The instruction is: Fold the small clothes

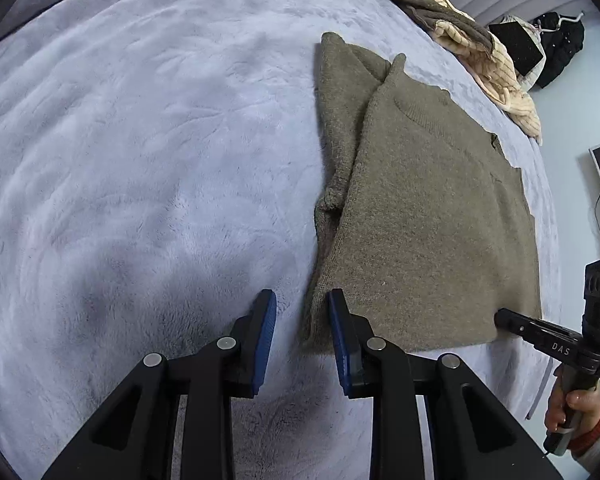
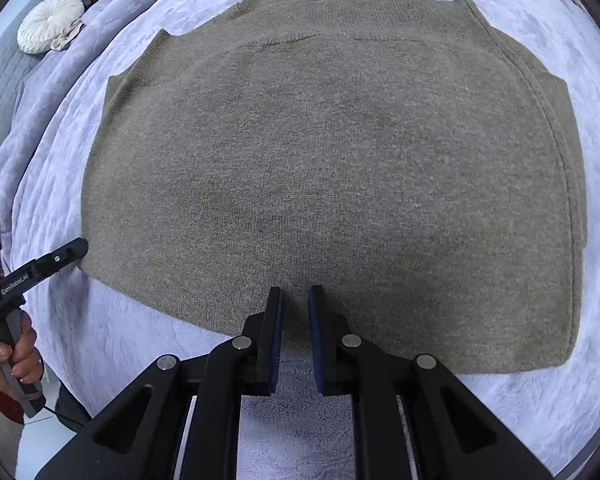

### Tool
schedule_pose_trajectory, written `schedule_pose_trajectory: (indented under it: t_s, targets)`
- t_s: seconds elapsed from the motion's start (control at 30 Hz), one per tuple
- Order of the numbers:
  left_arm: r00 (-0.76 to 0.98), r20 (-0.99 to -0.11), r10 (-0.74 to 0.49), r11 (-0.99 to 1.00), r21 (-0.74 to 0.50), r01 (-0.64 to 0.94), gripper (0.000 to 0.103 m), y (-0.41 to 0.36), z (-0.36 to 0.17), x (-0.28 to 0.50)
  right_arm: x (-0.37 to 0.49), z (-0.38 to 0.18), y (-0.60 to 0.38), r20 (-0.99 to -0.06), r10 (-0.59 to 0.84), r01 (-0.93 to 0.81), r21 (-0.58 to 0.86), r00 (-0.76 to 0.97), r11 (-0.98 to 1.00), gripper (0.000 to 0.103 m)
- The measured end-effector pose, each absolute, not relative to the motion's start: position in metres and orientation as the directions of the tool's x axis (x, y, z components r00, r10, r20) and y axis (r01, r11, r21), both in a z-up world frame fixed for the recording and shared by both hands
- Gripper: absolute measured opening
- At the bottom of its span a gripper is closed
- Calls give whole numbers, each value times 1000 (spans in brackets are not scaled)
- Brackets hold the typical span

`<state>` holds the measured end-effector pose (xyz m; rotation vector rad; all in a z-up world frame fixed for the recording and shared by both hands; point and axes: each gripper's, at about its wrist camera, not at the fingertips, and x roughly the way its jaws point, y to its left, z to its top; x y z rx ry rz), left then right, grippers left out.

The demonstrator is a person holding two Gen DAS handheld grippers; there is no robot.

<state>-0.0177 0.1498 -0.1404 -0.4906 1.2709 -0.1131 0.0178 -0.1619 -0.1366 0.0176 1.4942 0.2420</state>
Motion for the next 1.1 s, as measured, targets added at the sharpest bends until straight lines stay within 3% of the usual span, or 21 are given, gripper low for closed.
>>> schedule_pose_trajectory:
  t_s: [0.47,0.5,0.53,0.57,0.6,0.83,0.97,1.1]
  targets:
    - [271,-936,-226,943,-280,-178,29,138,-130,-18,11,-142,-167,-978,193,-118,184,74,976,14]
    - [272,-938,-214,946,-268,-180,45,138,-129,-18,10,-142,-169,-977,198,-115,188,76,975,14]
    - [276,-941,-197,950,-253,-185,82,138,-127,-19,10,-142,-171,-977,201,-114,191,77,975,14]
    - [286,-941,-180,953,-239,-188,95,138,-125,-19,10,-142,-172,-976,205,-112,196,78,974,14]
    - [298,-941,-160,956,-222,-189,102,137,-122,-20,10,-142,-173,-975,209,-109,200,79,974,14]
    - [285,-952,-112,963,-175,-206,102,133,-120,-11,13,-136,-197,-967,239,-84,232,83,969,17]
    - [266,-959,-99,957,-165,-239,102,130,-124,-5,9,-125,-203,-957,277,-85,269,90,959,40]
    - [243,-967,-80,952,-146,-270,102,130,-131,-1,2,-116,-203,-950,298,-88,291,96,953,42]
